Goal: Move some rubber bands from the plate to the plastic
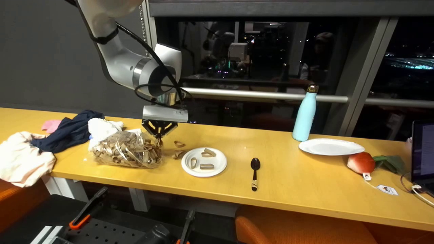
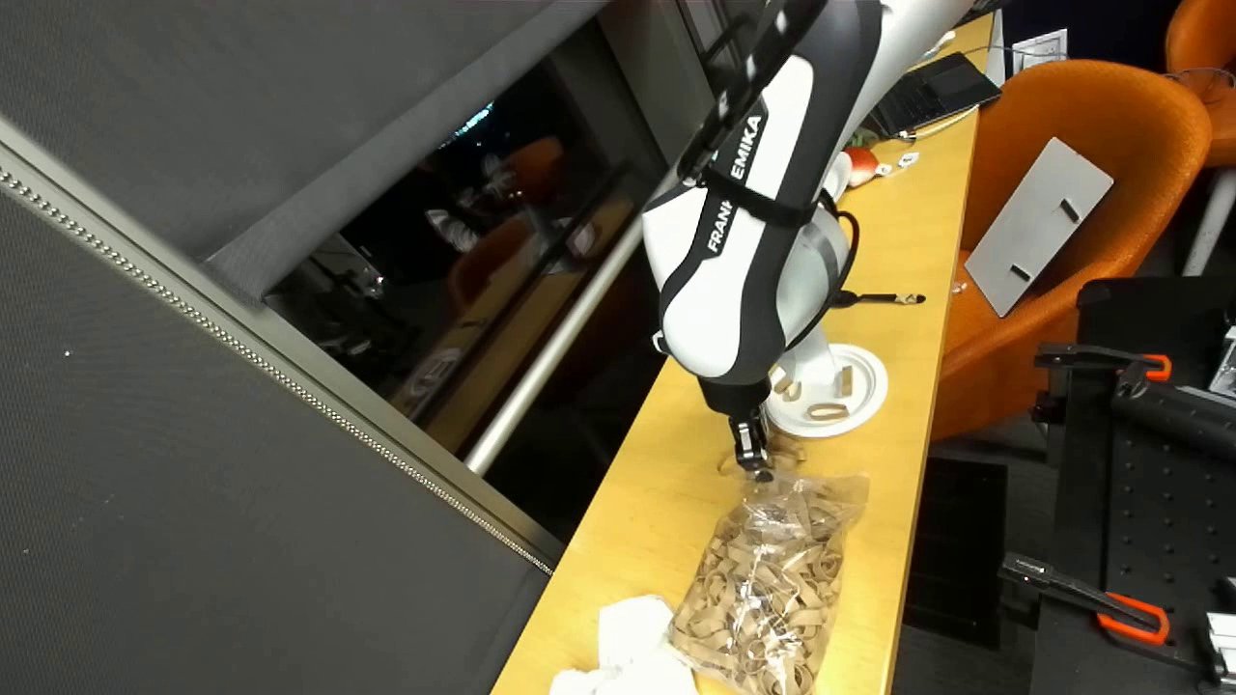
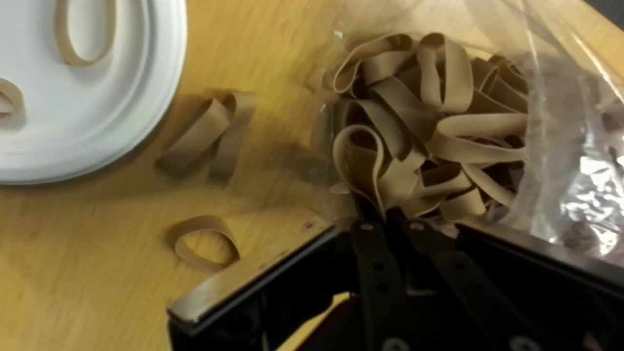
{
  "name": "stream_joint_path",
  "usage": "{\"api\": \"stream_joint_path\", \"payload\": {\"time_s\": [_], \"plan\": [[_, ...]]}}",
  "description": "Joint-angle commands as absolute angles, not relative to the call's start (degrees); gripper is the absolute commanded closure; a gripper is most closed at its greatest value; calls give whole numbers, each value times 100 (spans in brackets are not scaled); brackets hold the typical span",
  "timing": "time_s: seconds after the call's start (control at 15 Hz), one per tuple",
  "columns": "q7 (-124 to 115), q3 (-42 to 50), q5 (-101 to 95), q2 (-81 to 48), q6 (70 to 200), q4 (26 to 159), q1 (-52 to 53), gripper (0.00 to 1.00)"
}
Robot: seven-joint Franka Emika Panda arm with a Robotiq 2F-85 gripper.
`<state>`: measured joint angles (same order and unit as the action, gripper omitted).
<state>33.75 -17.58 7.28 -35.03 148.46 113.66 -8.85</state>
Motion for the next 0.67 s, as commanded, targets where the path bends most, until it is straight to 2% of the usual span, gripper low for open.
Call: {"api": "stream_joint_path", "payload": {"time_s": [0.0, 0.6], "plan": [[3736, -2072, 1063, -3830, 14799, 11027, -994, 99], [4219, -2555, 1585, -3781, 14326, 11248, -1129, 99]]}}
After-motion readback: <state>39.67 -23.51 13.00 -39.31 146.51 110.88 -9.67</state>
